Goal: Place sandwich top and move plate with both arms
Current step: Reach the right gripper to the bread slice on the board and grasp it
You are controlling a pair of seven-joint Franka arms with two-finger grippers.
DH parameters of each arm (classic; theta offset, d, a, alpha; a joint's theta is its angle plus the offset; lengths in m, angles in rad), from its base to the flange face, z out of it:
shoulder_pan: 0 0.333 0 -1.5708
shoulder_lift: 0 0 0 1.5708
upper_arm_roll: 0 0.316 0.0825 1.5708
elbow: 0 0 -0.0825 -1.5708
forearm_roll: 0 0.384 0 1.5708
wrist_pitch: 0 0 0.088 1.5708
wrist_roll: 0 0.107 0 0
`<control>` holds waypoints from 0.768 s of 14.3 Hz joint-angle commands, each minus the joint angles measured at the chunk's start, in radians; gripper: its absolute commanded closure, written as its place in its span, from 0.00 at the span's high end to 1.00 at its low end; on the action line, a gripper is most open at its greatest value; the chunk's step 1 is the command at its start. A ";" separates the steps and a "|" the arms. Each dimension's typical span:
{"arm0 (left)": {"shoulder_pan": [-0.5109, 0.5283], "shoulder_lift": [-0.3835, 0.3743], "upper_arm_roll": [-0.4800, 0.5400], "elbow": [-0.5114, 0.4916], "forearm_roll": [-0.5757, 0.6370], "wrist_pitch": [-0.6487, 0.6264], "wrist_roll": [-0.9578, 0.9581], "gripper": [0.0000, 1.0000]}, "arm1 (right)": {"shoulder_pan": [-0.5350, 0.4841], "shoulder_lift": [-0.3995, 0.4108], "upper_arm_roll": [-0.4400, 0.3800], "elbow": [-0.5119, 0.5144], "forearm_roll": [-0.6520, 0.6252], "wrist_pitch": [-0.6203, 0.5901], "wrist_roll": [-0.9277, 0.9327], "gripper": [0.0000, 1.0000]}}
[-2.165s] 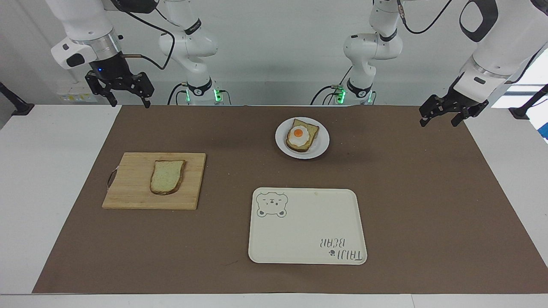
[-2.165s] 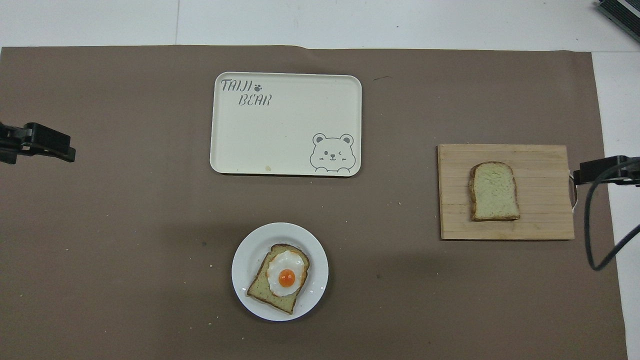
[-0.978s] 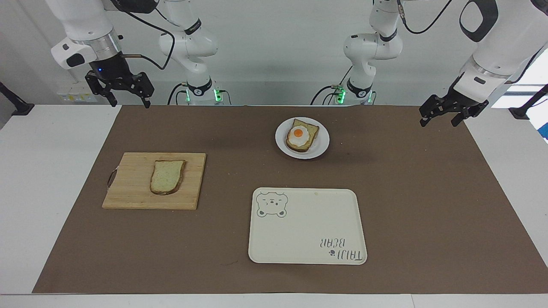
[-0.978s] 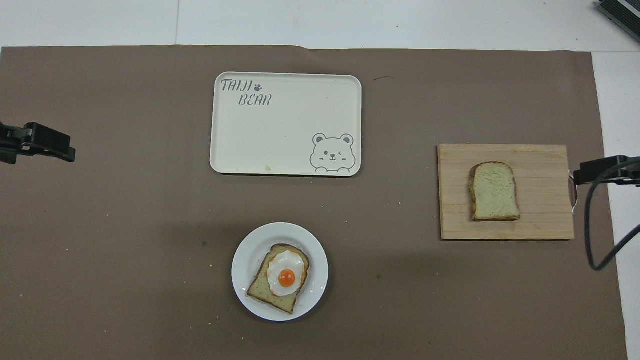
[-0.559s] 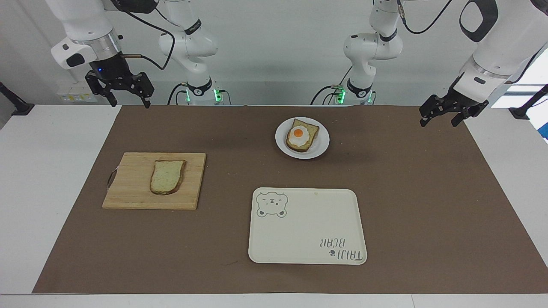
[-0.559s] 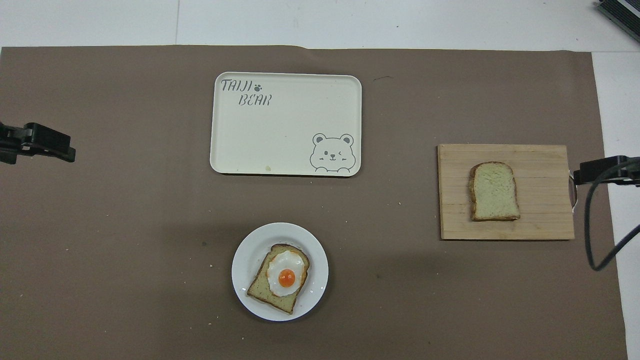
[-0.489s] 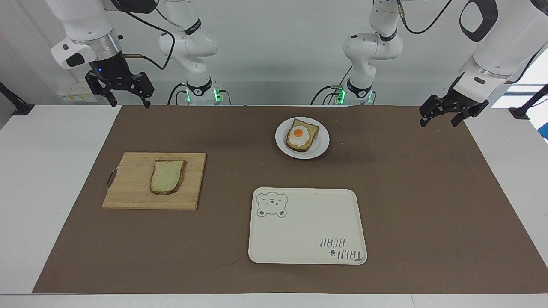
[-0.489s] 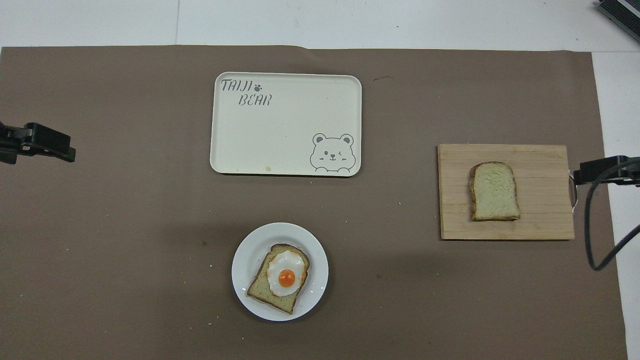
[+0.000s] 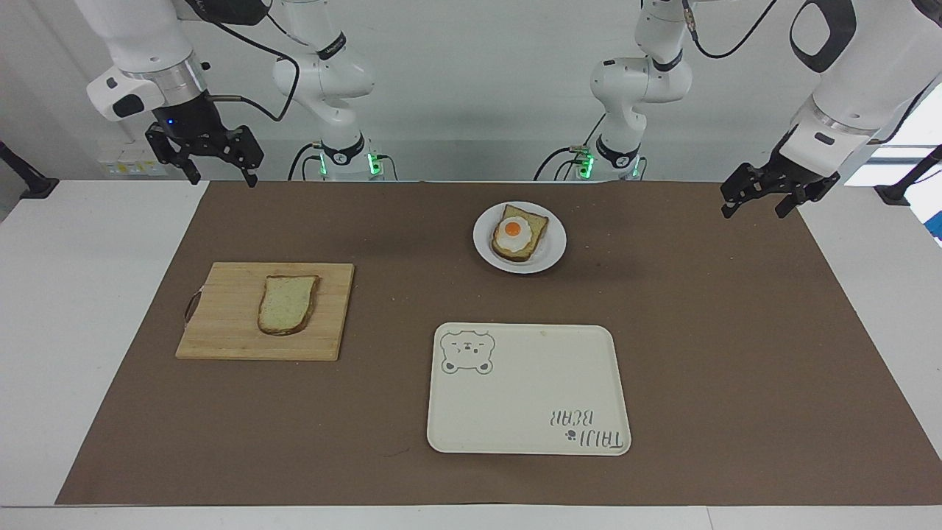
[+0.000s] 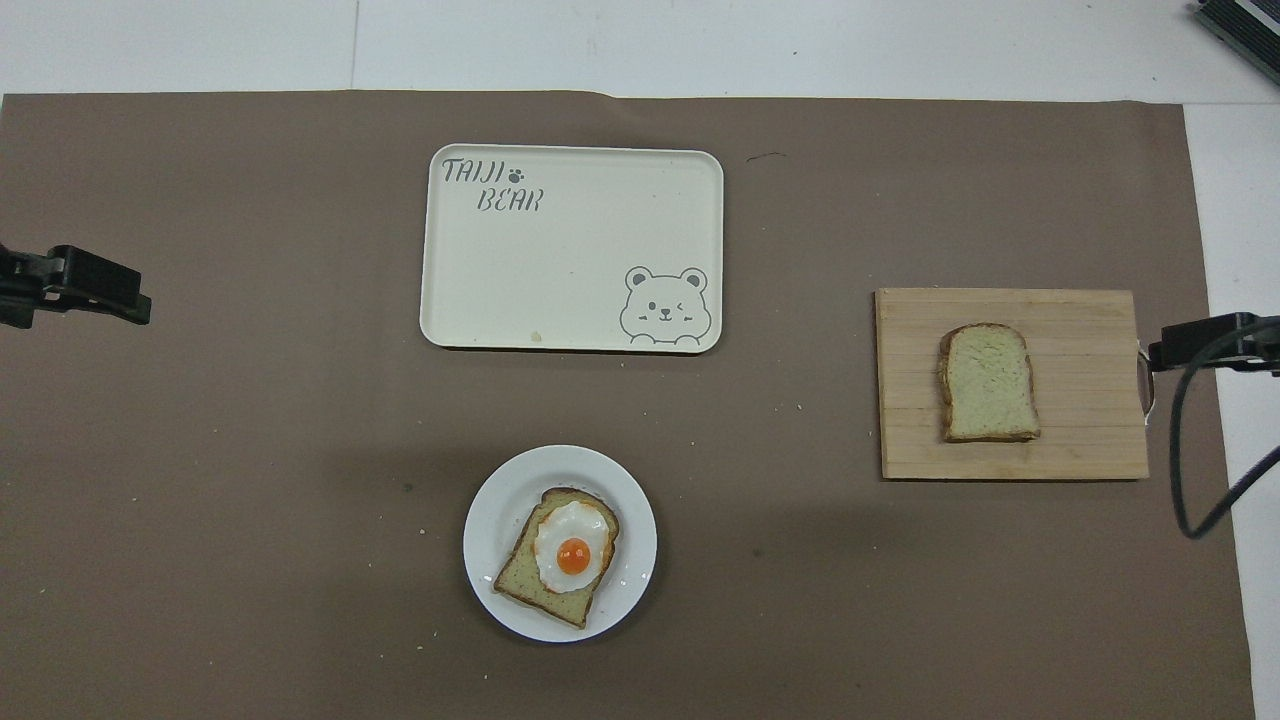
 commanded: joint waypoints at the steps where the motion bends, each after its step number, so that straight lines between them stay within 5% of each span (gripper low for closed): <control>1: 0.005 -0.027 -0.002 -0.028 0.005 -0.001 0.010 1.00 | -0.030 -0.016 0.003 -0.088 0.008 0.108 -0.027 1.00; 7: -0.003 -0.025 -0.002 -0.025 -0.003 0.008 0.011 1.00 | -0.073 0.051 0.001 -0.197 0.082 0.260 -0.138 1.00; 11: 0.006 -0.032 -0.002 -0.029 -0.004 -0.004 0.011 1.00 | -0.121 0.169 0.001 -0.231 0.132 0.364 -0.286 1.00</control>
